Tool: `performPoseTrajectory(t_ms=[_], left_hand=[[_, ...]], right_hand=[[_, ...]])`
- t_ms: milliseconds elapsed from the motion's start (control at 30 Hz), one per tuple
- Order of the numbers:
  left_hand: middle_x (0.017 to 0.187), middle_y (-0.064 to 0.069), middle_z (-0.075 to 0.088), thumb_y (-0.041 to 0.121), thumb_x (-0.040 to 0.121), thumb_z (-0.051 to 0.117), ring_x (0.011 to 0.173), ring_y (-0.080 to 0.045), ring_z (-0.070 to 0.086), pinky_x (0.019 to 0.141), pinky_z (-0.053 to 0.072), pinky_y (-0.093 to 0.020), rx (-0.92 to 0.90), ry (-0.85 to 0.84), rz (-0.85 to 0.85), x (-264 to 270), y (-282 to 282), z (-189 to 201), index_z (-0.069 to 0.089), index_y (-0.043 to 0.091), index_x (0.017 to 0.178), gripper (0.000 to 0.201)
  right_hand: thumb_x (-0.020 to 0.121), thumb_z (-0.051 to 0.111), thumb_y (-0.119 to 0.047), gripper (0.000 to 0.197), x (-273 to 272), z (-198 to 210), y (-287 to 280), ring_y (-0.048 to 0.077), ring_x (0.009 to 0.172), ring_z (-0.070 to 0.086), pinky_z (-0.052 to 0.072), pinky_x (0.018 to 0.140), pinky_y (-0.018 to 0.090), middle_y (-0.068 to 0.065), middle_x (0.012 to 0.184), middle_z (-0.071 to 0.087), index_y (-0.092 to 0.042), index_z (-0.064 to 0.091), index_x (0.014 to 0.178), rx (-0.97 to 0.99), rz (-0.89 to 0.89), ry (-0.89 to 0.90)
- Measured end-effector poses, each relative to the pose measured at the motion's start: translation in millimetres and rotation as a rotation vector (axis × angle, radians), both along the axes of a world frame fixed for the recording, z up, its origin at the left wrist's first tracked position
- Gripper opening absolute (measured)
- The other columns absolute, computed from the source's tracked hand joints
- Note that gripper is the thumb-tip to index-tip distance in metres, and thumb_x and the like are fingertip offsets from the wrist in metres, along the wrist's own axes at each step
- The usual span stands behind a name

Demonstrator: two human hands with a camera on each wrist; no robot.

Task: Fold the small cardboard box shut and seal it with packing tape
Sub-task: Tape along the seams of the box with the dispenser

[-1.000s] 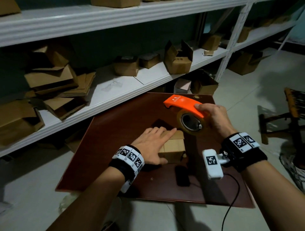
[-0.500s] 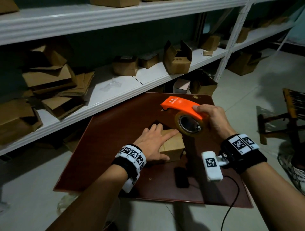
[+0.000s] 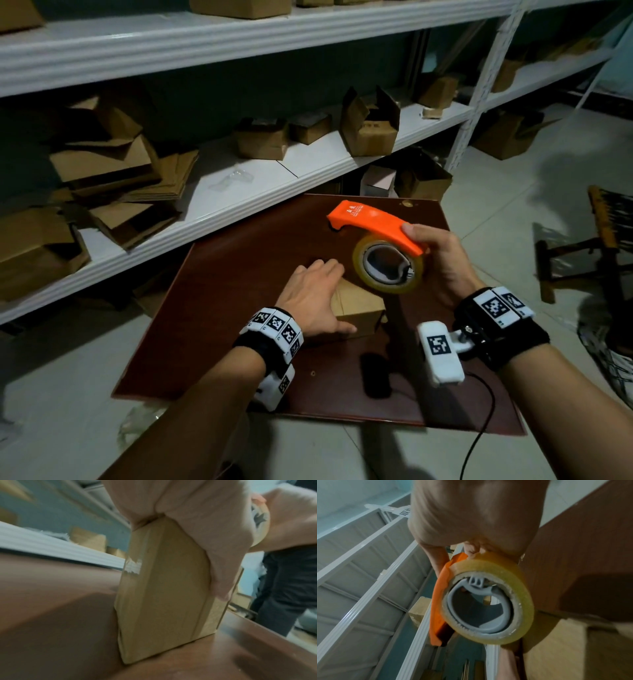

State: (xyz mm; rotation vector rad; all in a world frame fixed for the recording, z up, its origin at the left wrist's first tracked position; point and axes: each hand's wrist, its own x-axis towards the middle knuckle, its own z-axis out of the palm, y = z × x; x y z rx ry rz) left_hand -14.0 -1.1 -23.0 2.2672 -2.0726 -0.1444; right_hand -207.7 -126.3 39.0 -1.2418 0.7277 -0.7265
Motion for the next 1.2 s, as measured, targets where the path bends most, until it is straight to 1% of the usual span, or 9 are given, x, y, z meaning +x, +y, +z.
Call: performPoseTrajectory(t_ms=[133,233,367,467,533,633,833,1033,1200], left_hand=[[0.14,0.002,0.057,0.087,0.066,0.071,0.134,-0.024,0.048,0.113,0.035,-0.042,-0.022,0.039,0.037,0.8,1.7,0.5,0.051,0.02,0.144,0.105],[0.136,0.002,0.064,0.087,0.065,0.072,0.135,-0.025,0.053,0.117,0.031,-0.047,-0.006,0.066,0.049,2.2,0.8,0.0,0.054,0.023,0.14,0.1],[0.124,-0.001,0.069,0.088,0.065,0.071,0.123,-0.026,0.059,0.116,0.034,-0.046,0.093,0.123,0.081,1.8,1.7,5.4,0.062,0.02,0.116,0.086],[0.148,-0.003,0.059,0.08,0.061,0.083,0.141,-0.027,0.048,0.123,0.028,-0.046,0.151,0.335,0.073,12.0,2.0,11.2,0.054,0.024,0.14,0.101],[0.155,0.006,0.049,0.059,0.053,0.099,0.143,-0.018,0.044,0.121,0.035,-0.036,0.109,0.536,0.056,28.3,7.8,15.2,0.043,0.032,0.153,0.118],[0.148,0.013,0.058,0.034,0.048,0.106,0.136,-0.006,0.053,0.118,0.043,-0.034,0.111,0.766,0.095,55.5,19.9,8.2,0.052,0.026,0.15,0.117],[0.122,0.006,0.078,0.021,0.049,0.105,0.118,-0.013,0.072,0.109,0.055,-0.046,-0.009,1.036,0.182,67.0,29.8,-4.8,0.071,0.02,0.132,0.09],[0.113,0.007,0.081,0.002,0.061,0.1,0.11,-0.012,0.075,0.101,0.058,-0.036,0.002,1.059,0.166,64.8,26.2,0.4,0.073,0.025,0.115,0.065],[0.102,0.012,0.08,-0.003,0.063,0.097,0.102,-0.003,0.074,0.093,0.055,-0.025,-0.033,1.08,0.175,53.2,16.4,0.0,0.073,0.025,0.108,0.058]], right_hand=[[0.099,0.054,-0.022,0.023,6.9,-8.7,5.5,0.028,0.083,0.07,0.057,0.085,0.041,0.016,0.09,0.07,-0.002,0.066,0.098,0.014,0.094,-0.046],[0.096,0.056,-0.021,0.017,9.2,-12.7,1.0,0.027,0.077,0.067,0.056,0.077,0.037,0.015,0.086,0.065,-0.009,0.066,0.088,-0.038,0.103,-0.027],[0.089,0.064,-0.026,0.029,7.8,-12.7,-5.1,0.03,0.076,0.066,0.053,0.075,0.037,0.021,0.087,0.065,0.0,0.07,0.099,-0.135,0.157,0.059],[0.088,0.065,-0.026,0.034,7.6,-13.7,-6.8,0.033,0.083,0.068,0.053,0.077,0.037,0.022,0.093,0.07,0.002,0.073,0.106,-0.157,0.174,0.096],[0.089,0.065,-0.025,0.035,7.9,-12.8,-7.1,0.034,0.085,0.069,0.054,0.078,0.036,0.022,0.095,0.072,0.003,0.072,0.108,-0.175,0.178,0.106],[0.091,0.064,-0.023,0.028,7.5,-10.8,-6.1,0.03,0.083,0.072,0.055,0.077,0.034,0.017,0.092,0.074,-0.002,0.074,0.106,-0.167,0.185,0.096],[0.085,0.069,-0.029,0.042,11.0,-11.8,3.9,0.035,0.088,0.071,0.06,0.077,0.036,0.023,0.101,0.073,0.0,0.07,0.115,-0.051,0.204,0.054],[0.086,0.071,-0.034,0.042,19.0,-16.2,17.1,0.037,0.099,0.074,0.06,0.091,0.043,0.027,0.115,0.075,-0.01,0.071,0.12,0.065,0.144,0.008],[0.088,0.073,-0.036,0.049,12.2,-18.6,6.3,0.05,0.118,0.065,0.048,0.105,0.066,0.027,0.121,0.072,-0.011,0.067,0.129,0.09,0.083,-0.015]])
